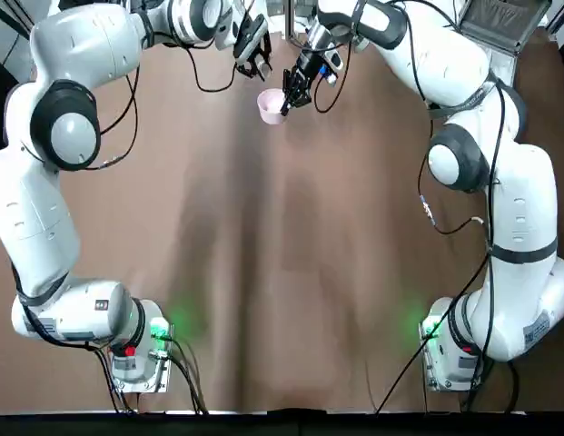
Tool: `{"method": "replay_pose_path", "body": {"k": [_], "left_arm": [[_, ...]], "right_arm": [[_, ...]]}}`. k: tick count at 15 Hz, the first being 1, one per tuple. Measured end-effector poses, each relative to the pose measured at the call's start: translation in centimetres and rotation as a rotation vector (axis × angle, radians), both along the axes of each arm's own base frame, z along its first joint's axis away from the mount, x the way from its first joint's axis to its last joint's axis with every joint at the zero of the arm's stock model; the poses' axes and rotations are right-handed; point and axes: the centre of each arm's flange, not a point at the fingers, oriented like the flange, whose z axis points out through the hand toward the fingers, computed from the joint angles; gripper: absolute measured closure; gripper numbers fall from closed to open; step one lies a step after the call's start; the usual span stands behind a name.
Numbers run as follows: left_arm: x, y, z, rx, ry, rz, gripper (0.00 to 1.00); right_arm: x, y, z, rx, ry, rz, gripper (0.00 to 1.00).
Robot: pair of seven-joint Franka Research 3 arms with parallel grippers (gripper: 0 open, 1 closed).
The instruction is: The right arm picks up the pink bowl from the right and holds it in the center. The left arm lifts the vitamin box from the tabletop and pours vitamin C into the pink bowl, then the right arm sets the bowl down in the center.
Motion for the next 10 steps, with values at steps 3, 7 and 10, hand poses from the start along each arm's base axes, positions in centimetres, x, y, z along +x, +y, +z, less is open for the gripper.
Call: {"method": "replay_pose_path", "body": {"k": [3, 7, 10], "left_arm": [[-1.1, -1.4, 0.0, 0.035, -0.071, -0.014, 0.65], [-2.2, -2.4, 0.5, 0.063, -0.125, -0.038, 0.65], [-2.2, -2.2, 0.4, 0.104, -0.162, -0.066, 0.65]], "right_arm": [[0.0, 0.1, -0.4, -0.002, 0.0, -0.003, 0.98], [0.1, 0.1, -0.5, -0.003, 0.0, -0.005, 0.98], [0.1, 0.1, -0.5, -0.003, 0.0, -0.005, 0.98]]}}
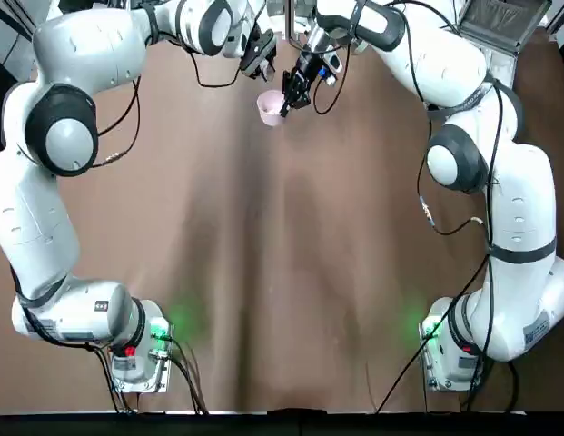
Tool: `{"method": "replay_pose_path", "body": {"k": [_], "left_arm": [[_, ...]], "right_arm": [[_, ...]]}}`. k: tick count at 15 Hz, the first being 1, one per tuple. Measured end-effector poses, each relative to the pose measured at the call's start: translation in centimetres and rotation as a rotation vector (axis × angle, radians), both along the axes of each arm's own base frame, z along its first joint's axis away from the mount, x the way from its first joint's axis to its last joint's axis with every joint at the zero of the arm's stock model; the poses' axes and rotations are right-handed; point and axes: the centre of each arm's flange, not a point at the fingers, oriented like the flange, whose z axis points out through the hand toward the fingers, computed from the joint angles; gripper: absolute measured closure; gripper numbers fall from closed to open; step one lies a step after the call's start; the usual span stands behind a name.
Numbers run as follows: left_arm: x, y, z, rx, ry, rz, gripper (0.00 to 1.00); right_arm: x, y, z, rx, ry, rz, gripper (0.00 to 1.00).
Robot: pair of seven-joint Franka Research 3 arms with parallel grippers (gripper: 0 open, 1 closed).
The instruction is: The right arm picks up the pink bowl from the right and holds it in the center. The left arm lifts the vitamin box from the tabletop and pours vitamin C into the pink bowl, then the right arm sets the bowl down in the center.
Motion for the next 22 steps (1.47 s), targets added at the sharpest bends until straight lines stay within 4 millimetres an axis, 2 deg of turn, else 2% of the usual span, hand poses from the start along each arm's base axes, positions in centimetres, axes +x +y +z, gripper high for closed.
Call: {"method": "replay_pose_path", "body": {"k": [3, 6, 9, 22], "left_arm": [[-0.3, -0.2, -0.5, 0.033, -0.053, -0.031, 0.65], [-2.0, -2.0, -0.7, 0.028, -0.118, -0.066, 0.65], [-2.9, -2.9, -0.6, 0.056, -0.153, -0.097, 0.65], [-4.2, -3.3, -1.9, 0.202, -0.297, -0.242, 0.65]], "right_arm": [[0.0, -0.1, 0.0, -0.001, 0.0, -0.001, 0.98], [0.1, -0.1, 0.0, 0.0, -0.002, -0.001, 0.98], [0.1, -0.1, 0.1, 0.0, -0.003, -0.002, 0.98], [0.3, -0.3, 0.1, 0.0, -0.003, -0.003, 0.98]]}}
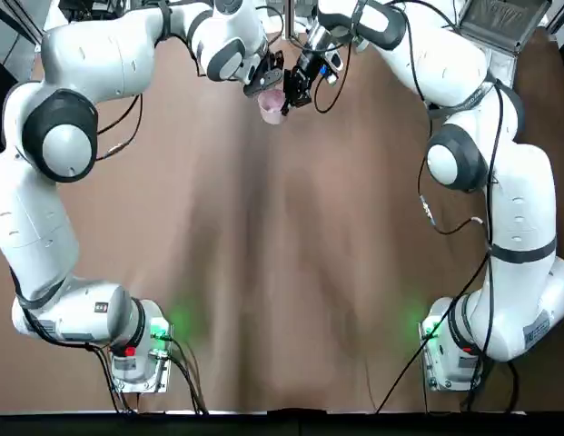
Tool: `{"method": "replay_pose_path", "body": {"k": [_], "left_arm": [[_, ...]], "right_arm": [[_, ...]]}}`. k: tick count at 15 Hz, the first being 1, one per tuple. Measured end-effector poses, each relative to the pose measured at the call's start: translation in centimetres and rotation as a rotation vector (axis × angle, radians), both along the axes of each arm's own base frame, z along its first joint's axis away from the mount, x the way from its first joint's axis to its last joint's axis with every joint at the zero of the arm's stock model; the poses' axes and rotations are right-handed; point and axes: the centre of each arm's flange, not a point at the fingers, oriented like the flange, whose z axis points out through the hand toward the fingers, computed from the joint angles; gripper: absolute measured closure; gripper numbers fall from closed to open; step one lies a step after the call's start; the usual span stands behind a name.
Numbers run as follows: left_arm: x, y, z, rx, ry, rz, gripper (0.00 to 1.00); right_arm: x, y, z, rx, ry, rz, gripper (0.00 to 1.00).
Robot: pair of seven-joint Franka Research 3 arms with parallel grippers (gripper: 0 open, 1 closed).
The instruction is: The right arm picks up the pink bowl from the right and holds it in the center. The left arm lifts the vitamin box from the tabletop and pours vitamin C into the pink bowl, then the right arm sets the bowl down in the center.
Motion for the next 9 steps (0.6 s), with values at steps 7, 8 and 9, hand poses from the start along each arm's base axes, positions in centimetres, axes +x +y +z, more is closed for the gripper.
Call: {"method": "replay_pose_path", "body": {"k": [7, 8, 9], "left_arm": [[-0.5, -0.1, 0.9, 0.044, -0.066, -0.042, 0.65], [-0.7, -0.1, 1.3, 0.047, -0.075, -0.046, 0.65], [-0.9, -0.3, 1.6, 0.046, -0.082, -0.05, 0.65]], "right_arm": [[-0.1, 0.1, -0.2, -0.002, 0.003, 0.004, 0.98], [-0.1, 0.1, -0.2, -0.002, 0.003, 0.004, 0.98], [-0.1, 0.1, -0.2, -0.002, 0.003, 0.004, 0.98]]}}
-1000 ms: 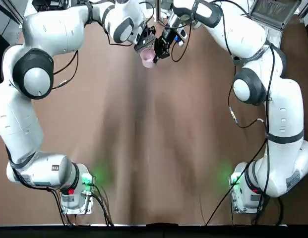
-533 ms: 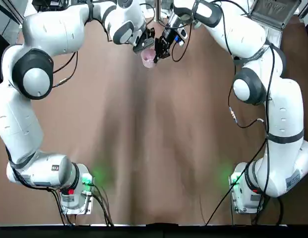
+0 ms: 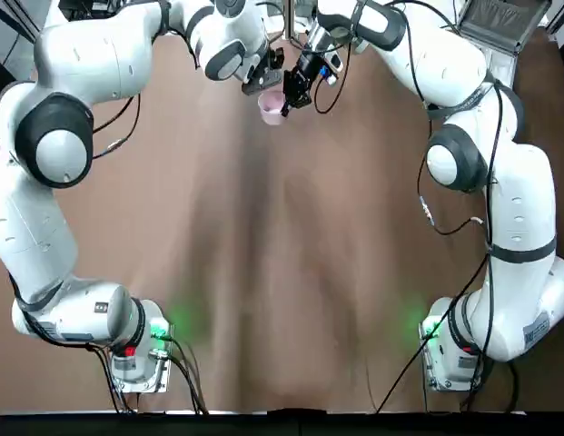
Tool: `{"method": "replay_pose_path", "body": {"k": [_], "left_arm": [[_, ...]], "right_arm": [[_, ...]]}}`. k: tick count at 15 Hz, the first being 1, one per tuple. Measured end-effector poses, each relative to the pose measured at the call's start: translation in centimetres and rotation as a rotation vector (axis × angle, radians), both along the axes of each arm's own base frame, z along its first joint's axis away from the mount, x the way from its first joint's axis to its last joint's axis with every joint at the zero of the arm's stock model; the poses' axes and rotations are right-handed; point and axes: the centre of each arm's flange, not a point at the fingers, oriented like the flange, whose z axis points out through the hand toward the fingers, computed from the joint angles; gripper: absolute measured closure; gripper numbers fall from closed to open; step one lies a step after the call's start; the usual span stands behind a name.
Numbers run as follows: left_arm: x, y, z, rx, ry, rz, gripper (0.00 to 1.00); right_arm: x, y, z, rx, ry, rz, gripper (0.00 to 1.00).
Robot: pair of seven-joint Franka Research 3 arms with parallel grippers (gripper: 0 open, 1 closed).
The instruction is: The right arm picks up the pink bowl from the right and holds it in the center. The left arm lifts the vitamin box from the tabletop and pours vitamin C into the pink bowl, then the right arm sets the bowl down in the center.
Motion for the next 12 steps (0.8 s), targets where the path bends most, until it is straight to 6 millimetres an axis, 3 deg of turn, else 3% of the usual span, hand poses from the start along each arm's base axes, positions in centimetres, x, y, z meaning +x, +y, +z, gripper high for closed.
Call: {"method": "replay_pose_path", "body": {"k": [5, 12], "left_arm": [[-1.7, -0.6, -0.4, -0.012, -0.05, -0.009, 0.65], [-2.5, -0.5, -1.4, 0.008, -0.099, -0.066, 0.65]], "right_arm": [[-0.1, 0.1, -0.1, -0.005, -0.001, 0.005, 0.98], [-0.1, 0.0, -0.1, -0.006, -0.002, 0.005, 0.98]]}}
